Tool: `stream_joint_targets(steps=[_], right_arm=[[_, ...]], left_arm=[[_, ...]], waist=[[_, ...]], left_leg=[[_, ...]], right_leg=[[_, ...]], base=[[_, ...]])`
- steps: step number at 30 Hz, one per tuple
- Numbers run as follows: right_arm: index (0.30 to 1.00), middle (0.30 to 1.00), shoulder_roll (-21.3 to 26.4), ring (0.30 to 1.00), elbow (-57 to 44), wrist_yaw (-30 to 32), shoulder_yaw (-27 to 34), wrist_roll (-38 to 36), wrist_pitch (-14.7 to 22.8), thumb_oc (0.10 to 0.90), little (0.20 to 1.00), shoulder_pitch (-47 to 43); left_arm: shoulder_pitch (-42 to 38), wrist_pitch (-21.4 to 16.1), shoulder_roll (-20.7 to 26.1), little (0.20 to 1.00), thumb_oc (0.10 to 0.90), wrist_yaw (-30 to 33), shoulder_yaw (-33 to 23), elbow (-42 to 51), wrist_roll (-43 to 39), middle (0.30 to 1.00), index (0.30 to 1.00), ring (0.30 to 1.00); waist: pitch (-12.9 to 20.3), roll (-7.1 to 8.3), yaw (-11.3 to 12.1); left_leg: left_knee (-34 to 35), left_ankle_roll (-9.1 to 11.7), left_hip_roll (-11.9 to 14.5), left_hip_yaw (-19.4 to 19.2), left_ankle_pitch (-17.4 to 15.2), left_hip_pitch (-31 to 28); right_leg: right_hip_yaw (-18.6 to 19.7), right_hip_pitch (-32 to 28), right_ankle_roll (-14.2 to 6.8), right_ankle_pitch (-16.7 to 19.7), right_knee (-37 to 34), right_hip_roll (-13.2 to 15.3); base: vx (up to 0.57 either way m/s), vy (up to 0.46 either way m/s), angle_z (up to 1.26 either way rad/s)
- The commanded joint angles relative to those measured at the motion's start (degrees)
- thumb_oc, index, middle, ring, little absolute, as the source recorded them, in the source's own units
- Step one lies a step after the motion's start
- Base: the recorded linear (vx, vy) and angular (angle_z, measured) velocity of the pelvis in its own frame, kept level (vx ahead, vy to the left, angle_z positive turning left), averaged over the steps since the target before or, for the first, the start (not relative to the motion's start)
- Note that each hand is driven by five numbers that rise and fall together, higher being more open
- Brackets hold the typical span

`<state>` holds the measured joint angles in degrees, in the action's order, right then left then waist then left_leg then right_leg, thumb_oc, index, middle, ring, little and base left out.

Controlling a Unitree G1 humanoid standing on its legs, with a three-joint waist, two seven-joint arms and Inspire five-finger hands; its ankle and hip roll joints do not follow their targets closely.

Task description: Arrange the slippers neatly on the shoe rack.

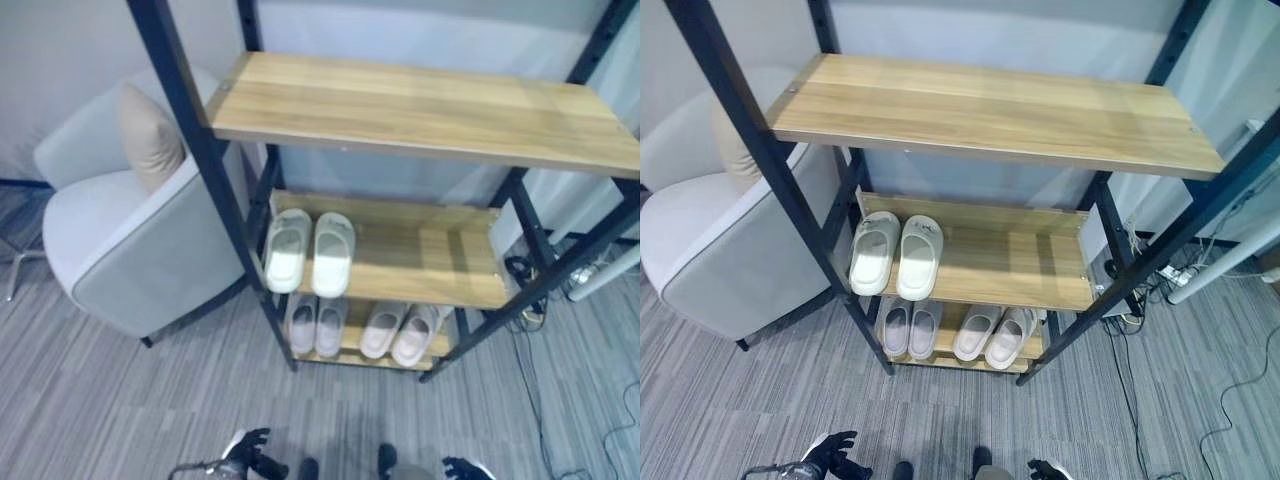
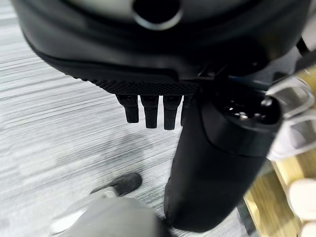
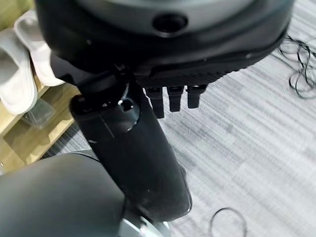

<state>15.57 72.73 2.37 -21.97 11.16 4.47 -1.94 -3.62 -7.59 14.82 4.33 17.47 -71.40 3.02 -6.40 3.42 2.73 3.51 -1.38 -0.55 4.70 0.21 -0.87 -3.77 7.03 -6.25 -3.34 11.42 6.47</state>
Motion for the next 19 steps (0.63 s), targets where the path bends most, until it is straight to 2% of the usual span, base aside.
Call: stream_joint_targets(steps=[1, 6, 13, 16, 19], right_arm=[[0.900, 0.900, 1.47, 0.900, -2.05, 1.05, -2.18, 2.13, 0.66, 0.800, 0.900, -0.58], [0.900, 0.900, 1.28, 0.900, -1.99, 0.71, -3.29, 2.83, 0.46, 0.800, 0.900, -0.25], [0.900, 0.900, 1.70, 0.900, -0.16, 1.47, -3.24, 4.69, 0.16, 0.800, 0.900, 0.86], [0.900, 0.900, 2.11, 0.900, 0.86, 2.68, -1.62, 4.05, -0.17, 0.800, 0.900, 1.26], [0.900, 0.900, 2.22, 0.900, 1.29, 4.13, 1.59, 0.09, -0.12, 0.800, 0.900, 1.72]], left_arm=[[-0.80, -0.91, -1.09, 0.900, 0.800, -0.77, 0.23, -1.89, 2.37, 0.900, 0.900, 0.900], [-0.49, -0.68, -1.69, 0.900, 0.800, -1.11, 0.26, -2.18, 2.45, 0.900, 0.900, 0.900], [-0.52, -0.52, -2.23, 0.900, 0.800, -1.15, 0.99, -2.34, 2.94, 0.900, 0.900, 0.900], [-0.51, -0.62, -2.41, 0.900, 0.800, -0.75, 0.81, -2.19, 2.34, 0.900, 0.900, 0.900], [-0.18, -0.71, -2.85, 0.900, 0.800, -0.21, 0.34, -2.33, 1.24, 0.900, 0.900, 0.900]], waist=[[4.41, 1.86, 1.33], [5.57, 1.63, 0.62], [5.65, 1.04, -0.07], [5.52, 0.73, -0.33], [5.65, 0.30, -0.66]], left_leg=[[-2.68, 1.32, -2.86, 3.06, -3.05, 3.94], [-0.87, 1.93, -1.90, 3.18, -2.13, 2.20], [0.58, 2.55, -1.40, 4.10, -0.67, 1.74], [0.86, 2.93, -1.20, 4.64, 0.00, 1.98], [1.16, 3.18, -1.05, 4.91, 0.28, 1.66]], right_leg=[[1.04, -5.26, -0.92, 3.02, -9.32, -0.09], [2.47, -7.16, -0.21, 2.77, -12.25, -1.48], [1.84, -7.79, 0.58, 1.98, -12.47, -2.46], [1.34, -7.80, 0.89, 1.79, -12.43, -2.76], [0.81, -8.04, 1.08, 1.91, -12.73, -3.04]], base=[[0.01, -0.085, -0.11], [0.00, -0.070, -0.10], [-0.01, -0.036, 0.07], [-0.02, -0.017, 0.09], [0.01, -0.015, 0.16]])
